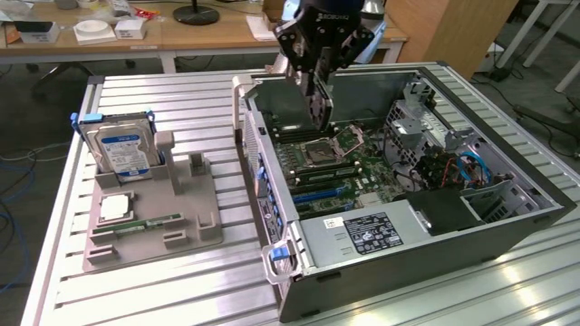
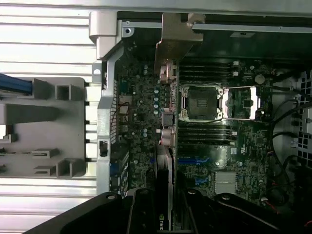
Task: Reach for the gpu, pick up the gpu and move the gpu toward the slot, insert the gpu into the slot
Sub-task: 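Pick up the gpu and move the gpu toward the slot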
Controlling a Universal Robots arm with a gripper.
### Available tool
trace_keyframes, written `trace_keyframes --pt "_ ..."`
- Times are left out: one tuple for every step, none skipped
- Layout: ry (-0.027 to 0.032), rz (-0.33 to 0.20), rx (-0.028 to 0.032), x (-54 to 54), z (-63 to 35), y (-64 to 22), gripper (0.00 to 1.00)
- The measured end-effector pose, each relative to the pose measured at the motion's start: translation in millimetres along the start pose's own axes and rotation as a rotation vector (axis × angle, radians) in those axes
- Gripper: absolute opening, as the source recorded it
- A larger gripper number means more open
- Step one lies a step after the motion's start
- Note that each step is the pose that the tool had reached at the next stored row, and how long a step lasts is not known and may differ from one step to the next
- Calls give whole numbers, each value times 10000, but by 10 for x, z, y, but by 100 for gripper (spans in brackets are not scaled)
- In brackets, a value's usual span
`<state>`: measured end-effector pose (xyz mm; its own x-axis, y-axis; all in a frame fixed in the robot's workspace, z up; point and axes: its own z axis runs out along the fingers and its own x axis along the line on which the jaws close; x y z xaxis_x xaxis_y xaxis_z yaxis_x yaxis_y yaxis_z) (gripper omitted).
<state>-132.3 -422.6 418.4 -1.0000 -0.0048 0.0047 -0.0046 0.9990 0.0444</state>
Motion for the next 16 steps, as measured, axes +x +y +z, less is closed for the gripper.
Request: trace_keyframes --pt "0 0 0 -38 0 0 26" --pt "-1 0 0 -76 0 0 26" --pt "-1 -2 0 -118 0 -1 26" --pt "0 0 0 -154 0 -1 26" --pt "0 1 1 -189 -1 -1 26" --pt "0 0 0 -225 0 -1 26" --pt "0 -1 1 -261 -1 -1 26" --pt "0 0 0 -298 0 -2 26" --pt "0 1 1 -332 -1 -2 26" --pt "0 2 1 -367 -1 -2 26" --pt "0 2 0 -397 -1 -2 26" --pt "0 2 1 -427 -1 -2 26" --pt "0 5 0 -455 -1 -2 26" --pt "-1 8 0 -484 -1 -2 26" --pt "0 9 0 -514 -1 -2 26" --pt "-1 9 0 -546 -1 -3 26"
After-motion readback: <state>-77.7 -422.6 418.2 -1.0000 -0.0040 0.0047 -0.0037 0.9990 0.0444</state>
